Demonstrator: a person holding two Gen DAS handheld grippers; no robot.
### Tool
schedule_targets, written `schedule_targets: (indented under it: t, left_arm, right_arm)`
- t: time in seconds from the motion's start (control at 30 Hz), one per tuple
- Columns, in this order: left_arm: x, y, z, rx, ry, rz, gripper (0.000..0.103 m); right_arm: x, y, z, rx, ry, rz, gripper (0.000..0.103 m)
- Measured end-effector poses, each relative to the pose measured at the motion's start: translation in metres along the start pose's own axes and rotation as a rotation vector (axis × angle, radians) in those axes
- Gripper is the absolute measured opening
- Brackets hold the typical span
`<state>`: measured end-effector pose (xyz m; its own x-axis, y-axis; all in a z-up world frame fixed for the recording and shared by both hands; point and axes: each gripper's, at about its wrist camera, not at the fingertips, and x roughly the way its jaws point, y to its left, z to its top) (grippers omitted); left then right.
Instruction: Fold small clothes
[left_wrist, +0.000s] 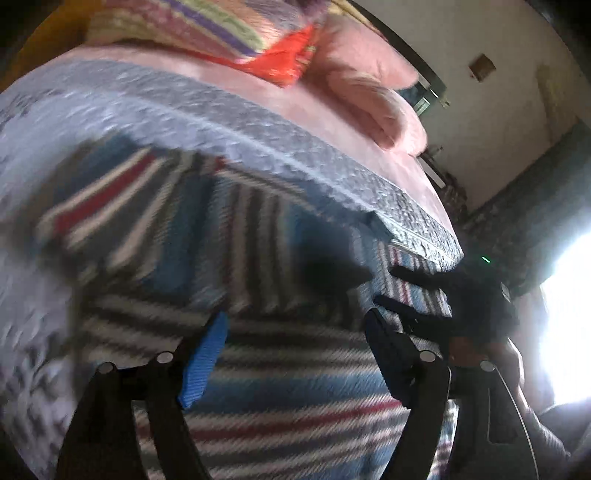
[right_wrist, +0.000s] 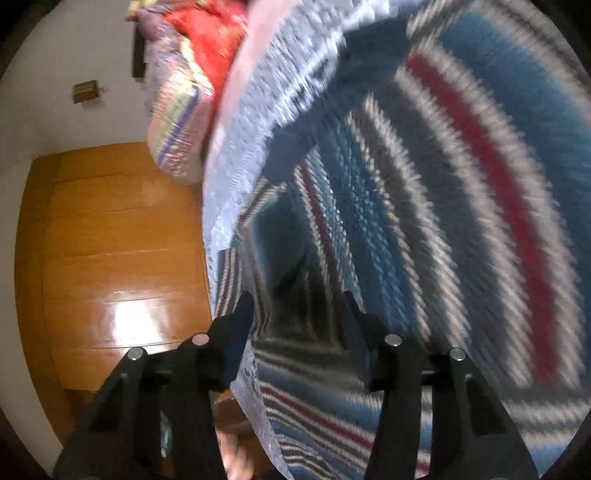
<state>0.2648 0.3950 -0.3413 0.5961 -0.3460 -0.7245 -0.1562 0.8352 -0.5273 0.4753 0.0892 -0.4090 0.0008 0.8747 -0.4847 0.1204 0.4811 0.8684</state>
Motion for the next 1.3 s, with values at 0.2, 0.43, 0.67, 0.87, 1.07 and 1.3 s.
schedule_targets:
  t: [0.2, 0.43, 0.67, 0.87, 1.07, 1.3]
  left_arm:
    - [-0.031, 0.057, -0.024, -0.139, -0.018, -0.012, 0.079]
    - [-0.052, 0.106, -0.024, -0.316, -0.064, -0.053, 0.079]
    - [-0.073, 0.113, 0.008, -0.337, -0.126, -0.062, 0.079]
    - [-0.069, 0.098, 0.054, -0.296, -0.144, -0.087, 0.078]
    - [-0.037, 0.073, 0.088, -0.25, -0.097, -0.125, 0.078]
    - [0.033, 0.061, 0.097, -0.199, 0.028, -0.097, 0.077]
  right_arm:
    - [0.031, 0.007, 0.014, 0.009, 0.015, 0.013, 0.031]
    - [0.031, 0.041, 0.019, -0.104, -0.007, -0.111, 0.006]
    - [-0.03, 0.107, 0.024, -0.276, -0.099, -0.182, 0.005]
    - [-0.087, 0.125, 0.03, -0.345, -0.16, -0.231, 0.005]
    - [-0.119, 0.091, 0.037, -0.318, -0.188, -0.255, 0.005]
    - [-0.11, 0.023, 0.04, -0.255, -0.171, -0.295, 0.005]
